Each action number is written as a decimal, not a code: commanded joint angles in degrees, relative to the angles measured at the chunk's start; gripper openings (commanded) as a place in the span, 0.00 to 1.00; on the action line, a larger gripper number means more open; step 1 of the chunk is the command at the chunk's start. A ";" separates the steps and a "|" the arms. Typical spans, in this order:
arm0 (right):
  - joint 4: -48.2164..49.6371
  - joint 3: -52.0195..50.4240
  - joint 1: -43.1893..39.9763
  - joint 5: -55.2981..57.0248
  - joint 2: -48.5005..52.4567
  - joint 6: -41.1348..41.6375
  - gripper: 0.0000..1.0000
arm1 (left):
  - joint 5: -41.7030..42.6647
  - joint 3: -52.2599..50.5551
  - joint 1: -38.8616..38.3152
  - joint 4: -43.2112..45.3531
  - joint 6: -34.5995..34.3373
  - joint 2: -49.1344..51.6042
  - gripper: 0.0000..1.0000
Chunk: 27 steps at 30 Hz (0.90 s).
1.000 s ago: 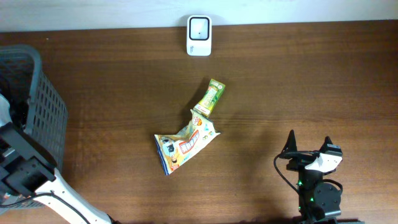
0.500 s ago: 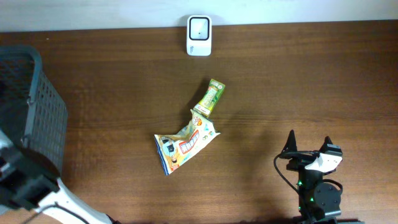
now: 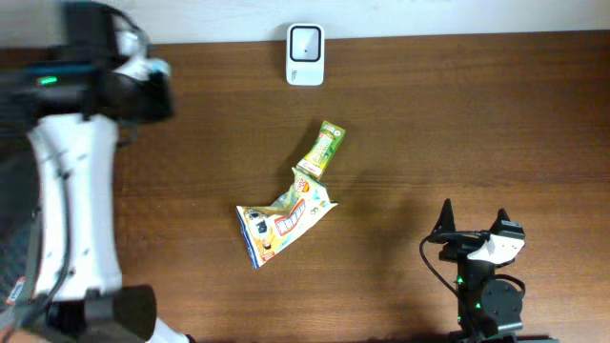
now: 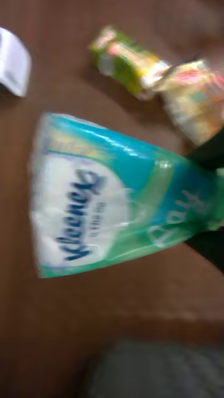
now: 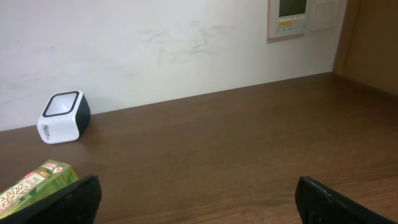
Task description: Scan the item barcode
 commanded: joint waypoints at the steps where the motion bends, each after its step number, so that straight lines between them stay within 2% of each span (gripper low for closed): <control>1: 0.09 -0.52 -0.22 0.33 -0.39 -0.35 0.99 | -1.84 -17.44 -6.10 12.59 -0.13 2.97 0.21; 4: 0.11 -0.52 -0.22 0.33 -0.39 -0.35 0.99 | -1.86 -27.93 -10.19 20.87 -1.31 7.21 0.24; 5: 0.09 -0.52 -0.22 0.33 -0.39 -0.35 0.99 | -1.86 -29.90 -11.34 22.01 -1.44 9.09 0.29; 6: 0.09 -0.52 -0.22 0.33 -0.39 -0.35 0.99 | -1.86 -30.42 -12.00 22.18 -1.44 10.27 0.38; 7: 0.11 -0.52 -0.22 0.33 -0.39 -0.35 0.99 | -1.86 -30.45 -12.52 22.23 -1.42 11.52 0.59; 9: 0.09 -0.52 -0.22 0.33 -0.39 -0.35 0.99 | -1.88 -30.08 -12.76 23.74 -1.40 11.61 0.90; 10: 0.09 -0.52 -0.22 0.33 -0.39 -0.35 0.99 | -1.88 -28.50 -12.61 23.91 -1.40 11.26 0.96; 15: 0.09 -0.52 -0.22 0.33 -0.39 -0.35 0.99 | -3.34 -10.01 -8.94 17.57 -1.40 6.36 0.98; 17: 0.09 -0.52 -0.22 0.33 -0.39 -0.35 0.99 | -9.94 0.55 -6.71 11.63 -1.38 2.62 0.99; 19: 0.09 -0.52 -0.22 0.33 -0.39 -0.35 0.99 | -16.63 5.46 -3.91 7.56 -1.42 -0.96 1.00; 21: 0.09 -0.52 -0.22 0.33 -0.39 -0.35 0.99 | -18.99 6.12 1.42 6.21 -2.86 -5.88 0.99; 24: 0.09 -0.52 -0.22 0.31 -0.39 -0.35 0.99 | -19.02 6.10 14.10 1.60 -14.93 -9.68 0.99; 27: 0.11 -0.52 -0.22 0.33 -0.39 -0.35 0.99 | -18.95 3.50 25.49 -0.83 -19.76 -9.44 0.99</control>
